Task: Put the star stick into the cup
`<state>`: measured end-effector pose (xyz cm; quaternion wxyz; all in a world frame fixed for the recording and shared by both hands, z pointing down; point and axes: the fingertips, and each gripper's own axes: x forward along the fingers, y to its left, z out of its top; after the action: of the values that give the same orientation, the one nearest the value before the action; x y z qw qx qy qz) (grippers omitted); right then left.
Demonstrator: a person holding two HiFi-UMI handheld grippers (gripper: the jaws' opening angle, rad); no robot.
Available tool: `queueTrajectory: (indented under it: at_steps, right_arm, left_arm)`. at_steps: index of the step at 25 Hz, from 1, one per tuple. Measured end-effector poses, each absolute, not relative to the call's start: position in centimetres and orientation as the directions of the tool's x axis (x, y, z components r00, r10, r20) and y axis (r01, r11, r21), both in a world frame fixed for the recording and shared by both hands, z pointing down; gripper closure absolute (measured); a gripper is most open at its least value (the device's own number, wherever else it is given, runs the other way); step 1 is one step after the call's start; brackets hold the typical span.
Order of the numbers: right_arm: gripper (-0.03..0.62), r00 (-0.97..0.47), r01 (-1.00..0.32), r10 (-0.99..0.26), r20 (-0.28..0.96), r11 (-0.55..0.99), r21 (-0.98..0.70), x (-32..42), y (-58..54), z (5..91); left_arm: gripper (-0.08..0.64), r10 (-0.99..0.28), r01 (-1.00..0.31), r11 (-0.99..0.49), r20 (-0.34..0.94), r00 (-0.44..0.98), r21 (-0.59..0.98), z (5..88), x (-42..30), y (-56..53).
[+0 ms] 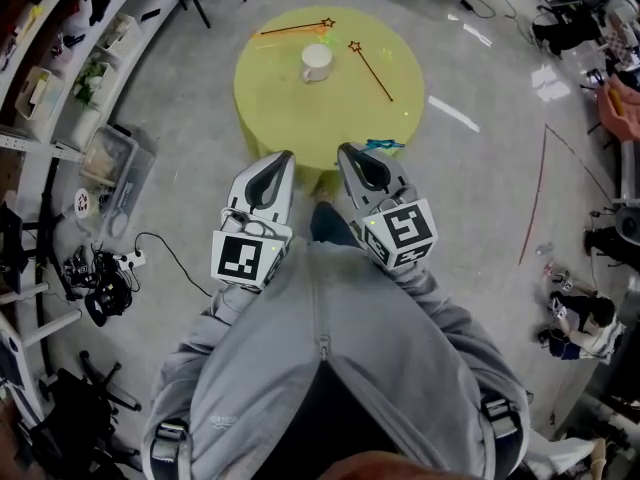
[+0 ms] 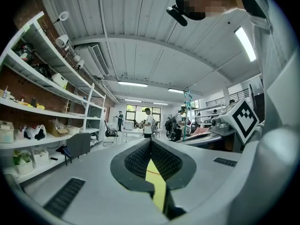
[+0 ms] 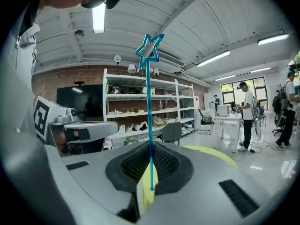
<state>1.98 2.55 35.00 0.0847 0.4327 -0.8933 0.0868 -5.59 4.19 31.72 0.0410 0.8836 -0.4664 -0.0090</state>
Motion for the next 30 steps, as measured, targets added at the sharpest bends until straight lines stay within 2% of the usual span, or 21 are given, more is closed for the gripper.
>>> queueTrajectory:
  at_steps: [17, 30]
  right_arm:
    - [0.555, -0.664, -0.740, -0.687, 0.296, 0.660, -0.128, 4.3, -11.2, 37.1]
    - [0.555, -0.701, -0.701, -0.642, 0.311, 0.701, -0.133, 5.3, -17.1, 37.8]
  left_arm:
    - [0.543, -0.845, -0.850, -0.515, 0.102, 0.525, 0.109, 33.7, -2.6, -9.2]
    - [0.543, -0.847, -0.855, -0.506, 0.121, 0.518, 0.115, 34.3, -0.5, -14.8]
